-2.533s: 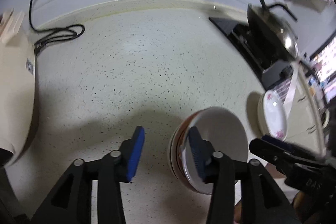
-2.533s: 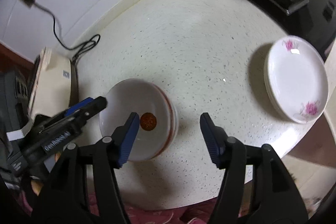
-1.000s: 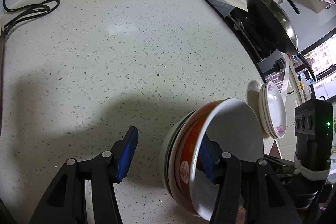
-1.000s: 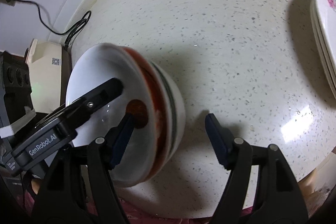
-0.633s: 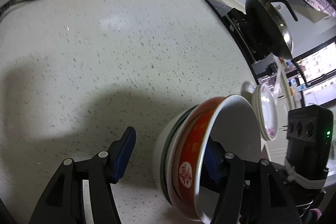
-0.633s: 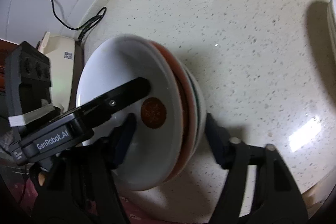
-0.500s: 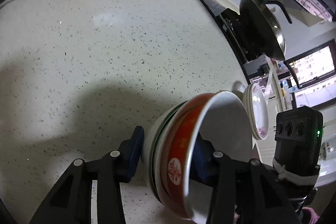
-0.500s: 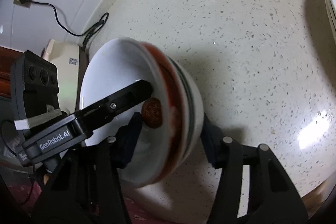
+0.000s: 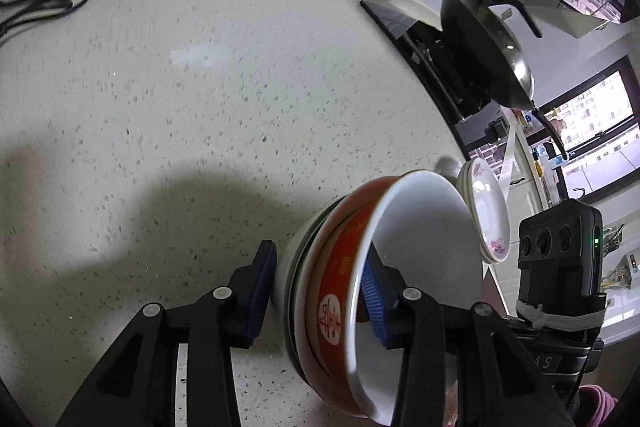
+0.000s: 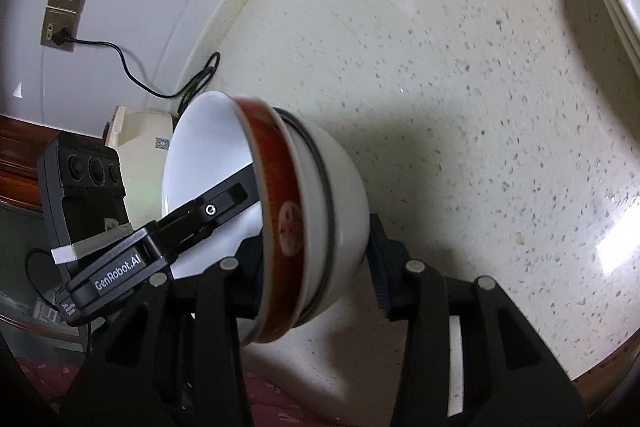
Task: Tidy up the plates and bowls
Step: 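Lift and carry the bowl stack with both tools over the rose plate stack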
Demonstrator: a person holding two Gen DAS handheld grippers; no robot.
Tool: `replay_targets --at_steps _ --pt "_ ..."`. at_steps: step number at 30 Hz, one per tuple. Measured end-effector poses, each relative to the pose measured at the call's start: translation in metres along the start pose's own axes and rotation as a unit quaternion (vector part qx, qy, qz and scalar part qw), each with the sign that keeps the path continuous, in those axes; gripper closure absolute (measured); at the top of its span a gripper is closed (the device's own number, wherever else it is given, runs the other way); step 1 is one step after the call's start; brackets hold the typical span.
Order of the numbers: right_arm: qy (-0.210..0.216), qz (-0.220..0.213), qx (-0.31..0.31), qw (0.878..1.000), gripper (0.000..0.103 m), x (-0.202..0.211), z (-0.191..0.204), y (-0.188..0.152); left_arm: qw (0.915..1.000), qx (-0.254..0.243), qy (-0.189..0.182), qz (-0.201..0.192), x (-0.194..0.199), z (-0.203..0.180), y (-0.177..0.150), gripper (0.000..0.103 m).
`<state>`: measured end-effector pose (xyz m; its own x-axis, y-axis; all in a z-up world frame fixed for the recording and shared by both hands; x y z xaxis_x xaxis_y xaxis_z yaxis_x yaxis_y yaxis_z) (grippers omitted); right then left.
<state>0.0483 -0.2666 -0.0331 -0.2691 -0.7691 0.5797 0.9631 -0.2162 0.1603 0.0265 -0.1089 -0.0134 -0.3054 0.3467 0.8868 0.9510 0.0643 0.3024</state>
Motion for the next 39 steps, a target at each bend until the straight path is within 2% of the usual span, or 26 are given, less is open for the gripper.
replay_targets --at_steps 9,21,39 --pt "-0.019 -0.026 -0.022 0.999 0.058 0.027 0.007 0.015 0.9999 -0.010 -0.009 0.001 0.005 -0.025 0.023 0.059" --pt "-0.035 -0.091 -0.064 0.993 0.058 0.091 -0.005 0.031 0.9971 -0.073 -0.023 -0.002 0.007 -0.093 0.057 0.058" --pt "-0.056 -0.176 -0.117 0.976 0.058 0.183 -0.050 0.020 0.9857 -0.155 -0.062 0.023 -0.022 -0.201 0.066 0.057"
Point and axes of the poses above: each gripper's, at about its wrist camera, not at the fingertips, and x roughly against the way its jaws point, z to its left, y to its top, the point moved 2 cm from there along -x, roughly the way its jaws point, and after that the axes turned 14 degrees about y, right-handed, at the moved point
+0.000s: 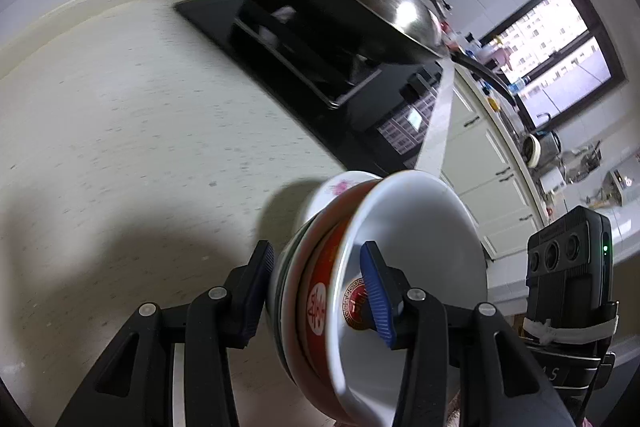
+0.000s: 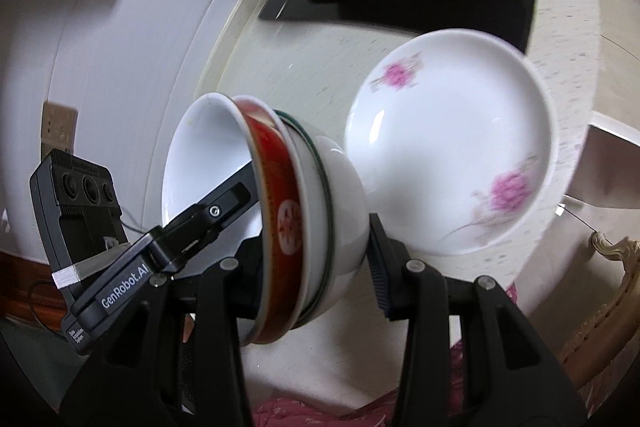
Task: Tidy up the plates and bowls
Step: 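Lift and carry the bowl stack with both tools over the rose plate stack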
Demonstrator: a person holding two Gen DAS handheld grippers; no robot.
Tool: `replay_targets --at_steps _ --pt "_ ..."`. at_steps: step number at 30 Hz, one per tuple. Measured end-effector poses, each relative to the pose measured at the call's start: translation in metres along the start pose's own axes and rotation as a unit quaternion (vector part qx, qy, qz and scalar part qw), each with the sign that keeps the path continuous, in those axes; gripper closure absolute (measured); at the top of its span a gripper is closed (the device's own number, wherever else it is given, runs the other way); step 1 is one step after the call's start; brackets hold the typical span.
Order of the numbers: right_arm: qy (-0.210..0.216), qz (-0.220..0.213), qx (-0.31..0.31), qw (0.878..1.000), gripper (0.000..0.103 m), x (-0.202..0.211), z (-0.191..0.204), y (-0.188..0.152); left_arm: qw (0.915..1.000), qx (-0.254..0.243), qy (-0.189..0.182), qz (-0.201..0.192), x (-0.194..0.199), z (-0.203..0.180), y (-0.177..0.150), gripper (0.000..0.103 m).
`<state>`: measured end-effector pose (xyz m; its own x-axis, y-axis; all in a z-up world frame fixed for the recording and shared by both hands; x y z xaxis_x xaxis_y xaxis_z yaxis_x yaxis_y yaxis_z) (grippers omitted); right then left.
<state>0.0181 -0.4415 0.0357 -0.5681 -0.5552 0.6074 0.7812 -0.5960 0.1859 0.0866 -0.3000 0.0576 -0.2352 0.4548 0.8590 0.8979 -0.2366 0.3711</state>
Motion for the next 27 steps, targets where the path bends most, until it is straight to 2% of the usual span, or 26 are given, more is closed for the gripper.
replay_targets --at_steps 8,21,27 --pt "-0.018 -0.030 -0.031 0.999 0.058 0.032 -0.030 0.026 0.9992 -0.028 -0.019 0.022 -0.029 -0.037 0.010 0.057" --pt "-0.035 -0.029 -0.064 0.997 0.058 0.023 -0.061 0.043 0.9977 -0.039 -0.017 0.052 -0.068 -0.055 0.014 0.058" --pt "-0.041 -0.023 -0.058 0.997 0.058 0.014 -0.063 0.049 0.9979 -0.043 -0.009 0.048 -0.070 -0.057 0.016 0.058"
Point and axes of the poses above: each gripper's, at about its wrist camera, not at the fingertips, and x roughly against the way its jaws point, z to its left, y to its top, the point moved 2 cm from there along -x, roughly the way its jaws point, and after that the axes turned 14 degrees about y, right-handed, at the moved point
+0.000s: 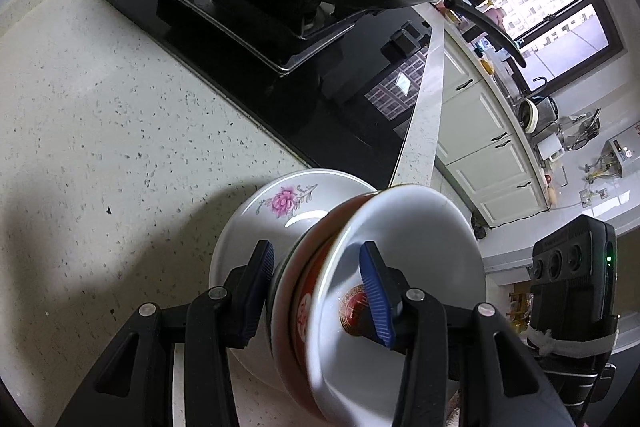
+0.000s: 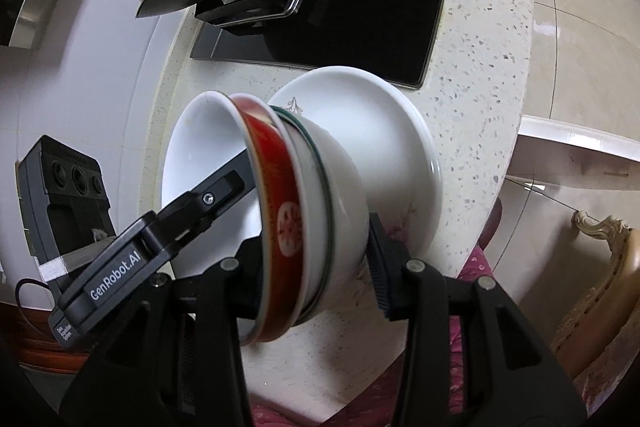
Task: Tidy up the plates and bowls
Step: 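Lift and carry the bowl stack with both tools over the rose plate stack, then lower the bowl stack onto the rose plates and open both tools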
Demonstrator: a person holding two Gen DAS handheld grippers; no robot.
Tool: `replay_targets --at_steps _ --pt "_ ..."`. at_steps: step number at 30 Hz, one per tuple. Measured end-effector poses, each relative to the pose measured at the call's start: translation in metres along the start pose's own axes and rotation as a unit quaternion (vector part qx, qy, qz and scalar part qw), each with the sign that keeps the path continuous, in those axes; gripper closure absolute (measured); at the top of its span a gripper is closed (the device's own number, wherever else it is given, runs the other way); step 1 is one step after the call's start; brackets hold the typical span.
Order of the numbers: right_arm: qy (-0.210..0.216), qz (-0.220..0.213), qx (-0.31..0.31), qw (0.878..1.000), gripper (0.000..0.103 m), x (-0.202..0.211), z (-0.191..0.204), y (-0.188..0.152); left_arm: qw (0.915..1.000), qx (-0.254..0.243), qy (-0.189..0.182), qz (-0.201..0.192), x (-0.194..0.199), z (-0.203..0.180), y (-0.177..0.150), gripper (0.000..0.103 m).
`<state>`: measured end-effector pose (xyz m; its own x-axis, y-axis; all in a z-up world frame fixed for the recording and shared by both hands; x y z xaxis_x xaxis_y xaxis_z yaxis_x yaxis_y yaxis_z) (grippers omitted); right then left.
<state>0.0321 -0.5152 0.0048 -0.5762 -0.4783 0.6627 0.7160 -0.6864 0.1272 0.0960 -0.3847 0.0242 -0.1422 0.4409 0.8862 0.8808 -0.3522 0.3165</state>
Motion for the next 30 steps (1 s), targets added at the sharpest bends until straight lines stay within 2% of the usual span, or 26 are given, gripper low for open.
replay_targets --at_steps 10,16,22,25,30 --pt "0.001 0.002 0.000 1.000 0.058 -0.001 -0.003 0.010 1.0000 0.001 0.004 0.000 0.000 0.000 0.003 0.058" --pt "0.020 0.007 -0.024 0.999 0.058 0.001 -0.011 0.008 0.9998 -0.005 0.017 0.001 0.004 -0.002 0.002 0.058" --pt "0.012 0.002 -0.020 1.000 0.055 0.000 -0.008 0.005 0.9998 -0.005 0.017 -0.009 0.005 -0.003 0.002 0.057" --pt "-0.002 -0.012 -0.006 1.000 0.049 0.003 -0.004 0.003 0.9998 -0.002 0.011 -0.013 0.006 -0.002 0.004 0.052" --pt "-0.012 -0.028 0.005 1.000 0.038 0.011 0.000 0.006 0.9996 0.003 0.011 -0.026 0.013 0.002 0.007 0.035"
Point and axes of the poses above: each gripper's, at about its wrist camera, not at the fingertips, and x roughly against the way its jaws point, z to its left, y to its top, the point moved 2 cm from there along -x, roughly the way its jaws point, and after that the axes turned 14 degrees about y, right-handed, at the moved point
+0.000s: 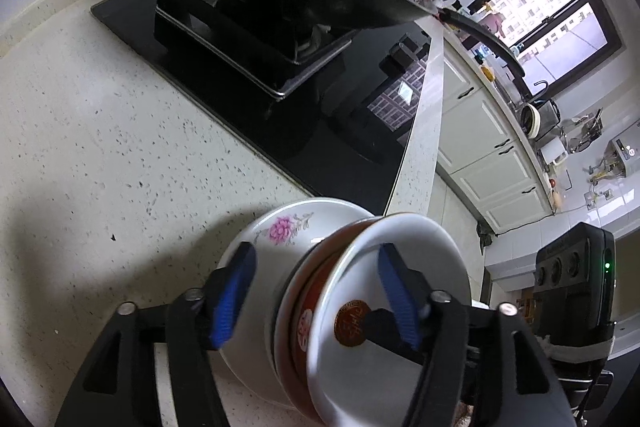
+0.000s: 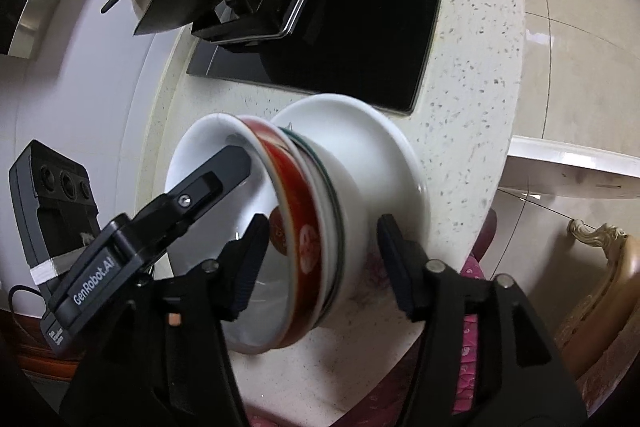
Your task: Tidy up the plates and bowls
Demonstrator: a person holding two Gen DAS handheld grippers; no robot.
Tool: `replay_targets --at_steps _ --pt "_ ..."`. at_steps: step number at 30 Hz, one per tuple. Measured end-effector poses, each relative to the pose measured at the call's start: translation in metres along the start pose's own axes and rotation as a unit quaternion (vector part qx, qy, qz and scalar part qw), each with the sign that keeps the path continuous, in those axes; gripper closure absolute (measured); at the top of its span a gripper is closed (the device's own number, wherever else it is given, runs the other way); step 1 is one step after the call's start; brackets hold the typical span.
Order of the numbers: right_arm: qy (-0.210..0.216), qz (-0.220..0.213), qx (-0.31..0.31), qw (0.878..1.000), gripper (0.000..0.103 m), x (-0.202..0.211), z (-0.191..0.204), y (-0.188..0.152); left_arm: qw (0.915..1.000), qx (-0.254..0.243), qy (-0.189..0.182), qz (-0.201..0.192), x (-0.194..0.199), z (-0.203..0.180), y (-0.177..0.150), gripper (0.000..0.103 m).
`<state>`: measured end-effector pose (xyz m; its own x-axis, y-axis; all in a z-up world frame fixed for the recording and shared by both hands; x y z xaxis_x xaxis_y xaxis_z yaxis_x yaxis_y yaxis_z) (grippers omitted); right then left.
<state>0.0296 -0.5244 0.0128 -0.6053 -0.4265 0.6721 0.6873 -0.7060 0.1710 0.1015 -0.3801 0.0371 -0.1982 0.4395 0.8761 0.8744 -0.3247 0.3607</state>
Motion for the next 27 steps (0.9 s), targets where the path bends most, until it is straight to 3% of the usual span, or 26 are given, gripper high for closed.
replay_targets --at_steps 11,14,27 --pt "-0.008 -0.011 0.011 1.000 0.034 0.001 0.001 0.002 0.9997 0.002 0.017 -0.018 0.004 0.001 -0.002 0.017" --pt "-0.020 -0.016 0.023 0.999 0.034 0.002 0.005 0.001 0.9994 -0.008 0.017 -0.028 0.007 -0.002 -0.003 0.000" --pt "-0.093 -0.052 0.078 0.991 0.024 0.021 0.018 -0.001 0.9973 -0.015 0.022 -0.068 0.022 -0.006 -0.005 0.000"
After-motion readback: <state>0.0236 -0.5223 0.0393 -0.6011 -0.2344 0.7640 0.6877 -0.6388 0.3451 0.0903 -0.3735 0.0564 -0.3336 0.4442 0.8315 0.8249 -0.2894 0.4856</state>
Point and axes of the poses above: each gripper's, at about its wrist camera, not at the fingertips, and x roughly against the way its jaws point, z to its left, y to its top, the point moved 2 cm from there along -x, roughly the way its jaws point, and after that the axes turned 14 degrees about y, right-handed, at the moved point
